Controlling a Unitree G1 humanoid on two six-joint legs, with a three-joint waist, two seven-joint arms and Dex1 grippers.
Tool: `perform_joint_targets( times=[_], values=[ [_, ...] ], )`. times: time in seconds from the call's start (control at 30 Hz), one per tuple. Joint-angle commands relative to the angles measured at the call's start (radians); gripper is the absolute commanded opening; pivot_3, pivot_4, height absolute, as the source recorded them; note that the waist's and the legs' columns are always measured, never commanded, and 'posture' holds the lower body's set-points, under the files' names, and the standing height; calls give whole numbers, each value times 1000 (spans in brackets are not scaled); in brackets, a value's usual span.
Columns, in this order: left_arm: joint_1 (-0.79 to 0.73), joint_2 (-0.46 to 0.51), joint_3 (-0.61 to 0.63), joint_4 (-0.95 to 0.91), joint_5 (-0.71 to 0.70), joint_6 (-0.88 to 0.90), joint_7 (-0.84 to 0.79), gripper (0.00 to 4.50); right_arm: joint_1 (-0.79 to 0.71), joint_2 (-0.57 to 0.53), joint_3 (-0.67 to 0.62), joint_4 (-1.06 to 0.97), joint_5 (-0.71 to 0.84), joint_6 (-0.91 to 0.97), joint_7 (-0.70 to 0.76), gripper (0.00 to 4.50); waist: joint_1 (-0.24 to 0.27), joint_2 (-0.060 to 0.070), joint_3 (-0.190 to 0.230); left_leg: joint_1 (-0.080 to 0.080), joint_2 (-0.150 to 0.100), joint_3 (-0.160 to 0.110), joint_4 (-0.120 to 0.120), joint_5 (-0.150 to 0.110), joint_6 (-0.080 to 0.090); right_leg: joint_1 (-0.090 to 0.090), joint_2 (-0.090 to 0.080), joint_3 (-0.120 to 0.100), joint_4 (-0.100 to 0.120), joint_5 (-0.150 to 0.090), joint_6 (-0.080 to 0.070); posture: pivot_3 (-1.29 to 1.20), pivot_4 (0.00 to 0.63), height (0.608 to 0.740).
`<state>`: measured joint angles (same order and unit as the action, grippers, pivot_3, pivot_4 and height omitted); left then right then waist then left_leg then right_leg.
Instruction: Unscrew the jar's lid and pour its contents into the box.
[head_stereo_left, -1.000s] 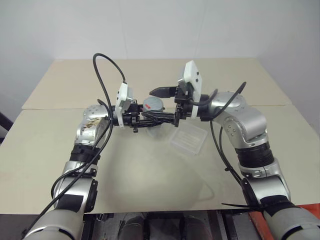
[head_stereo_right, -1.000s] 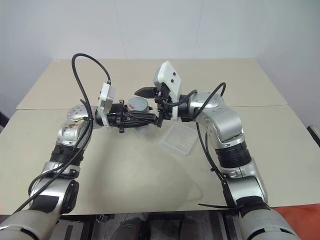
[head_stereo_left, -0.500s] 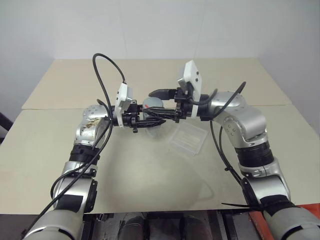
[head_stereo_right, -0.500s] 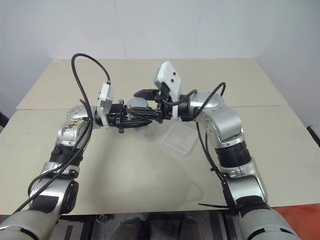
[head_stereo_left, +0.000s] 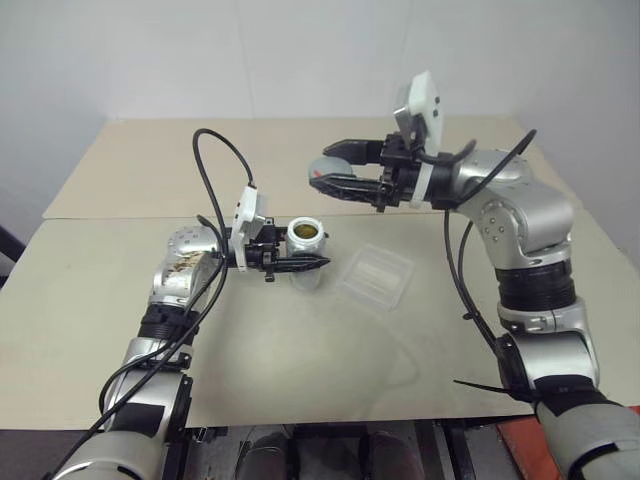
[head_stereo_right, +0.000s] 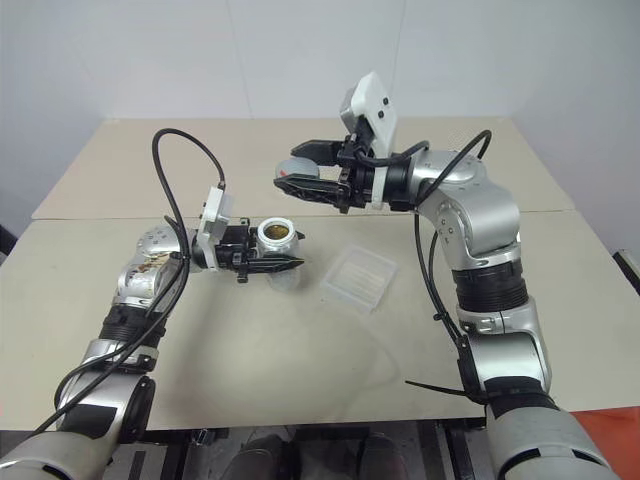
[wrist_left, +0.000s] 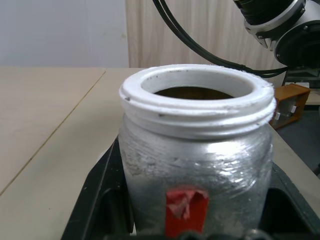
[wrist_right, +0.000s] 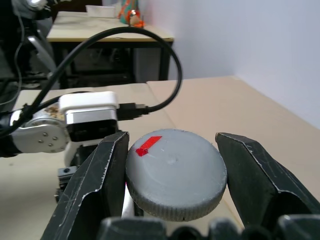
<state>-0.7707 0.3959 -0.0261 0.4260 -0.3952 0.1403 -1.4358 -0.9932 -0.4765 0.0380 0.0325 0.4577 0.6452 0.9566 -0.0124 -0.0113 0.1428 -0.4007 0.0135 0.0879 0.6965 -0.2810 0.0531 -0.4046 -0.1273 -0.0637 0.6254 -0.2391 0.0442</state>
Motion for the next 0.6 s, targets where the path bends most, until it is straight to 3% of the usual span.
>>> perform_joint_targets(
  times=[0.03, 0.3, 0.6],
  values=[
    [-41, 9, 28, -4, -11, -24, 21, 2116, 88, -65, -94, -37, -6, -54, -26, 2732, 8, 0, 0, 0, 0, 0, 0, 0, 0, 0, 0, 0, 0, 0, 0, 0, 150, 740],
    [-60, 9, 63, 26, -14, -45, 67, 2116, 409, -197, -242, -77, -76, -142, -142, 2732, 13, 0, 0, 0, 0, 1, 0, 0, 0, 0, -1, -1, -1, 0, 0, 0, 150, 740],
    [-60, -18, 54, 40, -3, -68, 98, 2116, 532, -109, -247, 47, -205, -162, -426, 2732, -3, 0, 0, 2, 0, 2, 0, 0, 0, 1, -1, 0, -1, 0, 0, 0, 150, 740]
  ],
)
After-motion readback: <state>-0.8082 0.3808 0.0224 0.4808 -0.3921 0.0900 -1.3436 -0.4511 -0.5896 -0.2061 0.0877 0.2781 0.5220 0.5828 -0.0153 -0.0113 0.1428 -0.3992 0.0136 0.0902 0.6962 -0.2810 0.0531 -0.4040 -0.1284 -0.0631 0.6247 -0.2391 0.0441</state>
